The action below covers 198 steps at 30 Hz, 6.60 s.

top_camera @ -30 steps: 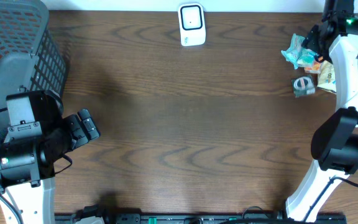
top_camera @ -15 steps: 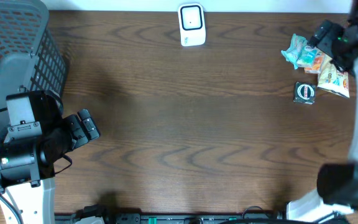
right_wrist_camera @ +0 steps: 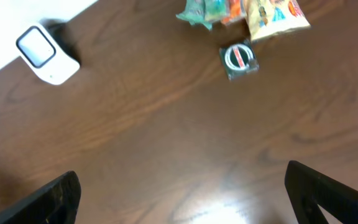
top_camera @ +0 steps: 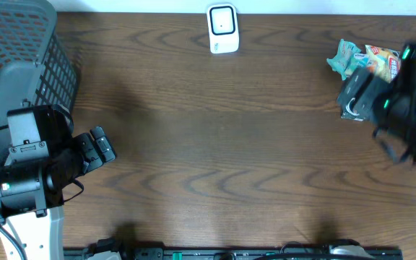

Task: Scan the item barcode

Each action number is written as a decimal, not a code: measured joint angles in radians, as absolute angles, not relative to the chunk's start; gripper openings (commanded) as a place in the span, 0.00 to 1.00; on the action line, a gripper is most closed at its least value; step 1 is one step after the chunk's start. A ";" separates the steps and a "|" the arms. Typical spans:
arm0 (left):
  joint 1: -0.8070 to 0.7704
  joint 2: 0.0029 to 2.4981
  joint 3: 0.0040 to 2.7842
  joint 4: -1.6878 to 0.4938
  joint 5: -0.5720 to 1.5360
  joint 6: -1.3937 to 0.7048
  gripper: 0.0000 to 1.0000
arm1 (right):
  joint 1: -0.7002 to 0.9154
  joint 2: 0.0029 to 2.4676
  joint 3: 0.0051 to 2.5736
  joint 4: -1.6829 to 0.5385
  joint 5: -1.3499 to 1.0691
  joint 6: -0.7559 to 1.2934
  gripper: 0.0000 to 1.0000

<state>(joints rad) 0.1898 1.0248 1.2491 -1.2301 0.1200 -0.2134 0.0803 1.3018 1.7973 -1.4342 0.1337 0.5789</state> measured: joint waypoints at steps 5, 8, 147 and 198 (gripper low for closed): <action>0.190 1.025 1.249 -1.230 0.120 -0.213 0.98 | 0.171 1.135 1.602 -1.445 0.200 0.656 0.99; 0.190 1.025 1.249 -1.230 0.120 -0.213 0.97 | 0.182 1.079 1.523 -1.465 0.204 0.675 0.99; 0.190 1.025 1.249 -1.230 0.120 -0.213 0.98 | 0.004 0.012 0.152 0.027 -0.220 -0.009 0.99; 0.190 1.025 1.249 -1.230 0.120 -0.213 0.98 | 0.004 0.012 0.007 -0.064 -0.104 -0.008 0.99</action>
<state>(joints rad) 0.1898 1.0248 1.2491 -1.2297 0.1200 -0.2134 0.0040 0.0120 0.0071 -0.0639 -0.1043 -0.0078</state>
